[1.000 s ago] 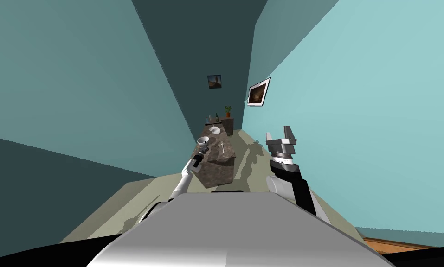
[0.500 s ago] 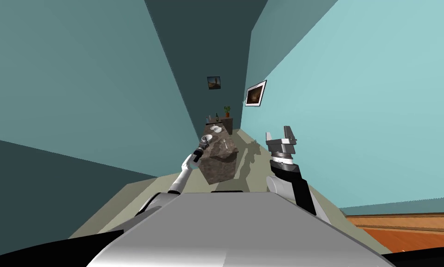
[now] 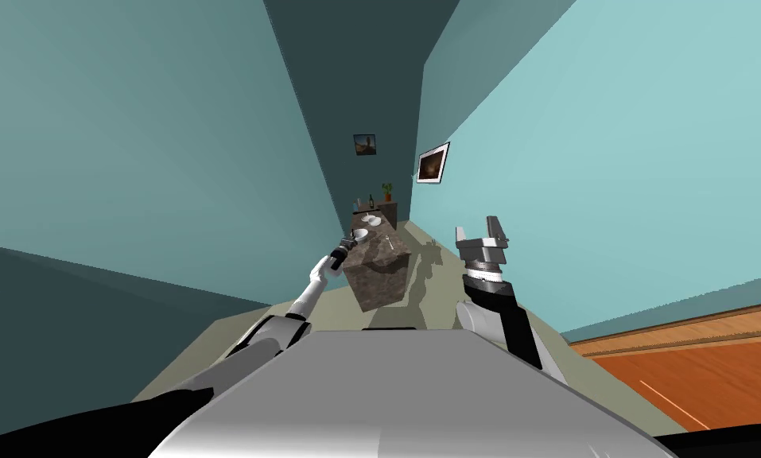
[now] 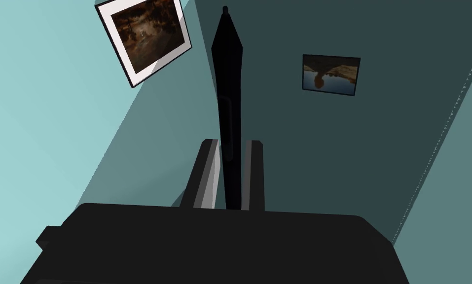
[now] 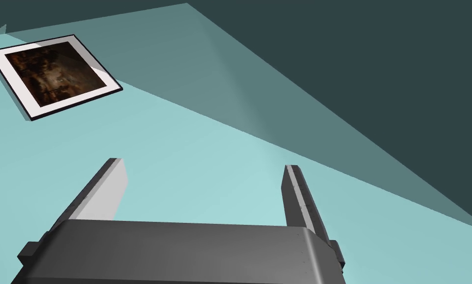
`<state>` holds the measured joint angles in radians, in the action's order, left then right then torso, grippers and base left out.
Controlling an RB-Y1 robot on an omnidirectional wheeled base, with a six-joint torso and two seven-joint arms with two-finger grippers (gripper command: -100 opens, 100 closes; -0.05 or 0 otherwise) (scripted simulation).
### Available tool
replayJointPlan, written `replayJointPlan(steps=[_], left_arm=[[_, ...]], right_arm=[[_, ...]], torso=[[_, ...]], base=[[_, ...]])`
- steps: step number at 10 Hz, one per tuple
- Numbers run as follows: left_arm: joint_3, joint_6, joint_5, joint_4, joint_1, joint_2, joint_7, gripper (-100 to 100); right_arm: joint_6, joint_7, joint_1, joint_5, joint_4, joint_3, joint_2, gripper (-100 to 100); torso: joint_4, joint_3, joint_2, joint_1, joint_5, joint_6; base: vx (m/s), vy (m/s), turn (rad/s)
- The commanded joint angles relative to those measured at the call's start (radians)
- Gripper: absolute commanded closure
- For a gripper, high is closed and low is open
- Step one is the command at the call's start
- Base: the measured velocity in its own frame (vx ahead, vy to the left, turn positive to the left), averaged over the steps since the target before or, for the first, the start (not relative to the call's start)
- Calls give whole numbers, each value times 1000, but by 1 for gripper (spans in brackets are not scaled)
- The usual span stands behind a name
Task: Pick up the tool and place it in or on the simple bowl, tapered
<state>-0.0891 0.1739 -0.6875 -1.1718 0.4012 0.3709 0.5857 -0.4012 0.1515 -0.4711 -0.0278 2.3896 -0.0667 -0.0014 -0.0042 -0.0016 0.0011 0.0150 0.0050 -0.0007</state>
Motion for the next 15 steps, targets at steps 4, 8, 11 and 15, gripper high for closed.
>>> replayJointPlan(steps=[4, 8, 11, 15], left_arm=[[-40, -63, 4, 44, 77, 45, -73, 100], [-39, -113, 13, 102, 130, 15, -108, 100], [-37, -114, 13, 107, 136, 13, -109, -100], [-37, -113, 13, 107, 136, 13, -108, -100]], right_arm=[[0, 0, 0, 0, 0, 0, 0, 0], [0, 0, -1, 0, 0, 0, 0, 0], [0, 0, -1, 0, 0, 0, 0, 0], [0, 0, 0, 0, 0, 0, 0, 0]], torso=[[-2, -6, -11, -1, 0, 1], [-6, -15, -25, 1, 2, 2], [-6, -12, -19, -2, 2, 0], [-4, -7, -11, -7, 1, 1]], base=[[49, 115, -139], [200, 136, -195], [87, 73, -59], [2, 1, 0]])
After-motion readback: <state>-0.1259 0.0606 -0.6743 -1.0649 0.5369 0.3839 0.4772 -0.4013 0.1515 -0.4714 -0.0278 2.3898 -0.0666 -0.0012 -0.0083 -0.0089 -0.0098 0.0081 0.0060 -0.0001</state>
